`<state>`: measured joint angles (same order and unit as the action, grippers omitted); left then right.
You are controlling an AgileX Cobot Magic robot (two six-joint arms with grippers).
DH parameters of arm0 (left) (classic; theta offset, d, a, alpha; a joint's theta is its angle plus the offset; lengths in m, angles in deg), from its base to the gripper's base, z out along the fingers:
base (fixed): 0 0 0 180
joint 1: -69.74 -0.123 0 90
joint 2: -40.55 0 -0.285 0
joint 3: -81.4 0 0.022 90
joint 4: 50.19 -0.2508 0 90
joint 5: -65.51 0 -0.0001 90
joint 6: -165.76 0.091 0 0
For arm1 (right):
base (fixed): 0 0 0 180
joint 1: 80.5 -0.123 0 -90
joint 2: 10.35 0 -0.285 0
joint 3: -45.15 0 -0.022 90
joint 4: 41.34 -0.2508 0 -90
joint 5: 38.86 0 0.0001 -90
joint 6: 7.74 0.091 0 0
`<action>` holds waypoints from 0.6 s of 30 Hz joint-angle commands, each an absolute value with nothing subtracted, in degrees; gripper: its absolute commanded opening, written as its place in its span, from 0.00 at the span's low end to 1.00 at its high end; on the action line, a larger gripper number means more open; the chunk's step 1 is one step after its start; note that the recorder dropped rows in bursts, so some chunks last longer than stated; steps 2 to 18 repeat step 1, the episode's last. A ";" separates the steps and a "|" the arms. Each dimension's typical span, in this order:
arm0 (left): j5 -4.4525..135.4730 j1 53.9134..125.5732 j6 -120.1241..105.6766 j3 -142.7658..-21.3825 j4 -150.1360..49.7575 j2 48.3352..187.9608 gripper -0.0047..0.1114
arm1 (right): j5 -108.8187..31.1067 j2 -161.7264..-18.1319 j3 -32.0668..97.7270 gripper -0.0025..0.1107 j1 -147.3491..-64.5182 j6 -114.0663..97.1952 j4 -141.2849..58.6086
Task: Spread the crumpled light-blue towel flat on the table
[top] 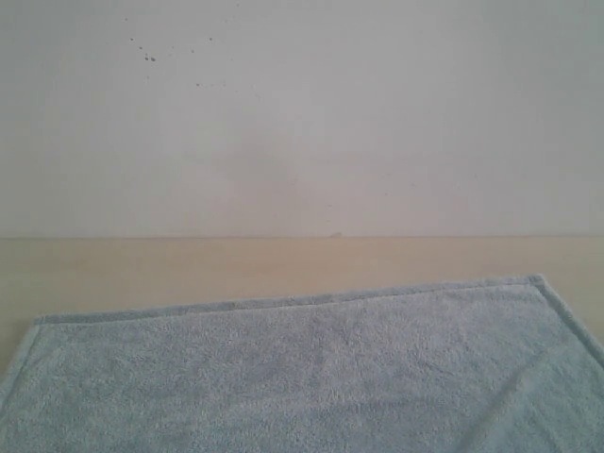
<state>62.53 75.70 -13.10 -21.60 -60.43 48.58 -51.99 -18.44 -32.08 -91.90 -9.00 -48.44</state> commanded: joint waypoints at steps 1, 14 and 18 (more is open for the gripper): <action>62.46 75.49 -12.80 -21.38 -59.83 48.34 0.08 | -51.10 -18.13 -32.07 0.02 -91.84 -9.01 -48.43; 62.46 75.49 -12.80 -21.38 -59.83 48.34 0.08 | -51.10 -18.13 -32.07 0.02 -91.84 -9.01 -48.43; 62.46 75.49 -12.80 -21.38 -59.83 48.34 0.08 | -51.10 -18.13 -32.07 0.02 -91.84 -9.01 -48.43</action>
